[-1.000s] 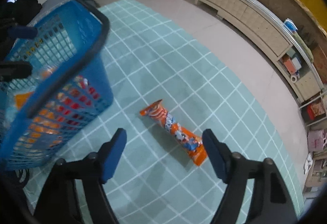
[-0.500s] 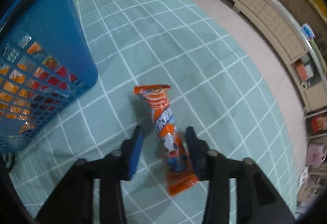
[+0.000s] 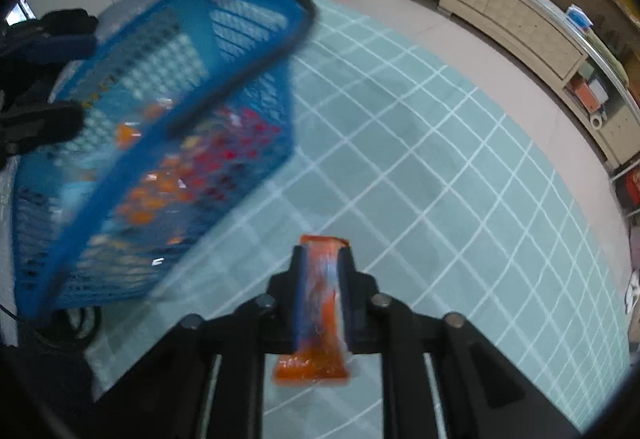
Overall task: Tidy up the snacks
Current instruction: 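Grasp the orange wrapped bar with the right gripper, then carry the orange bar over the basket with the right gripper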
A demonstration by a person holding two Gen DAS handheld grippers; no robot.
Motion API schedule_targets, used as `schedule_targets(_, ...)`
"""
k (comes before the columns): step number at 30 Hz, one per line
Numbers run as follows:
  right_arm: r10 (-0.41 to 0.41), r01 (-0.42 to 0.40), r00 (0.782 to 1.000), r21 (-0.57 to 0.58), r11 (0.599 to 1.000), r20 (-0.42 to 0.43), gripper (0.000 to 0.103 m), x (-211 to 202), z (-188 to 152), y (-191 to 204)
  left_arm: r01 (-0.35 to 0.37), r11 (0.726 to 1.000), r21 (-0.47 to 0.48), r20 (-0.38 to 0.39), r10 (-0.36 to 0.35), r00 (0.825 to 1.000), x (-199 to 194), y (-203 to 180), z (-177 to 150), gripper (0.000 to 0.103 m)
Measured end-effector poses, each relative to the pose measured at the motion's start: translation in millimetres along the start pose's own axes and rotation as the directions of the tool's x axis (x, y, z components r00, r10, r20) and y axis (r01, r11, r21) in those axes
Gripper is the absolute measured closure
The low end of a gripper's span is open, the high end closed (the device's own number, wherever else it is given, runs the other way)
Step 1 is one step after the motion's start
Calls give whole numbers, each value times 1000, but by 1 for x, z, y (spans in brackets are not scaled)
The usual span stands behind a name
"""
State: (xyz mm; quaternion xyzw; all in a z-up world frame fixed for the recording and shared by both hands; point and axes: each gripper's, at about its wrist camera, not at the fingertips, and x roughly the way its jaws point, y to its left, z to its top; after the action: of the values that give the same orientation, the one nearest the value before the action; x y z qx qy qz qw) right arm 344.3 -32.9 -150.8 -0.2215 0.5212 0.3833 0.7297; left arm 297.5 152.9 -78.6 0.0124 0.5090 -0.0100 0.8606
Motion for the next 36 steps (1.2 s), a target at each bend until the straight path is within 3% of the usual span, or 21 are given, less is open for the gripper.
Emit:
schedule_targets(12, -42, 40, 998, 45, 998, 55, 91, -56, -17, 39, 0, 1000, -15, 54, 0, 999, -59, 6, -38, 21)
schedule_targets(20, -109, 111, 994, 91, 990, -24, 90, -33, -25, 38, -14, 999, -30, 47, 16, 999, -59, 13, -47, 21)
schedule_targets(21, -109, 112, 993, 94, 989, -33, 88, -29, -26, 37, -15, 999, -30, 45, 16, 999, -57, 14, -48, 21)
schedule_targets(26, -99, 108, 992, 132, 985, -73, 51, -1, -33, 24, -21, 1000, -19, 34, 22, 999, -49, 12, -48, 21)
schedule_targets(36, -71, 89, 993, 201, 976, -99, 49, 41, -40, -1, -23, 1000, 1, -5, 23, 1000, -26, 8, -49, 21)
